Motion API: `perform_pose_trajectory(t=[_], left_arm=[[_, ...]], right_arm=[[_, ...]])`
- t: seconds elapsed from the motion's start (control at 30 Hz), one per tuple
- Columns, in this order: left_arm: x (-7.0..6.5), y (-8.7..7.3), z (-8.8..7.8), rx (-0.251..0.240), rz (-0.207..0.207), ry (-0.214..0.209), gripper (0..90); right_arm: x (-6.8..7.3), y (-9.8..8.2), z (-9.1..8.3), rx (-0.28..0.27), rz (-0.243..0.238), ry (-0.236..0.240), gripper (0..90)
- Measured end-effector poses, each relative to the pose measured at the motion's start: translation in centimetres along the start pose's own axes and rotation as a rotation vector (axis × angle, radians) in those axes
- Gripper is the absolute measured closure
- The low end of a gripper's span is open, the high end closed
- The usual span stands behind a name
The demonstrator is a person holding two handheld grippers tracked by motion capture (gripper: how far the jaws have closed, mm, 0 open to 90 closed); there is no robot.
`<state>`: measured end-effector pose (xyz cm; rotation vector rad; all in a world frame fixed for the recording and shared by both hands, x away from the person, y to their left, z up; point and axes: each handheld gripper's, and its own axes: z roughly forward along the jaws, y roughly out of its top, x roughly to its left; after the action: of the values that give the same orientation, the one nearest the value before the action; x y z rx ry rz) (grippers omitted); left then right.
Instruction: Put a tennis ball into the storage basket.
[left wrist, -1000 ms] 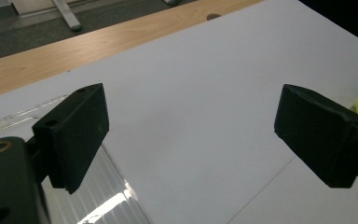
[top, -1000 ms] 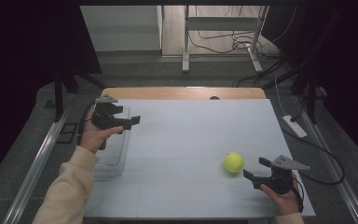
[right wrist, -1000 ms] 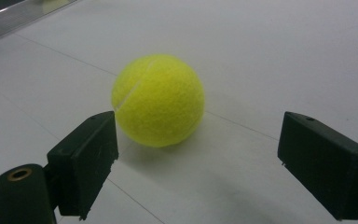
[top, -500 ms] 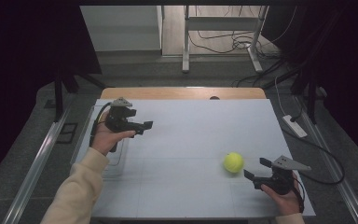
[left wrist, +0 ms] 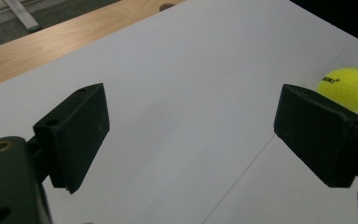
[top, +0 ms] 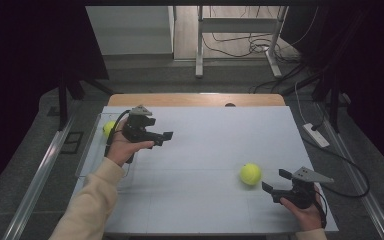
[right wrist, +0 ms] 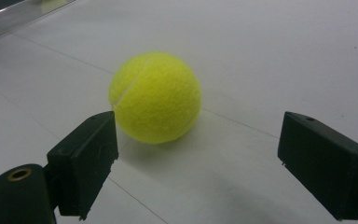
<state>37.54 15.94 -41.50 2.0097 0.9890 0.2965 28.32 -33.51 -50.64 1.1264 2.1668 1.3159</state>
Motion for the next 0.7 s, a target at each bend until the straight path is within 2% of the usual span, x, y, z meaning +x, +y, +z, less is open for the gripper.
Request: perform_pose_trajectory(t=[0.7], left_arm=[[-3.0, 0.8, 2.8, 0.027, 0.051, -0.074, 11.6]], right_arm=[[0.0, -0.1, 0.1, 0.003, 0.002, 0.004, 12.3]])
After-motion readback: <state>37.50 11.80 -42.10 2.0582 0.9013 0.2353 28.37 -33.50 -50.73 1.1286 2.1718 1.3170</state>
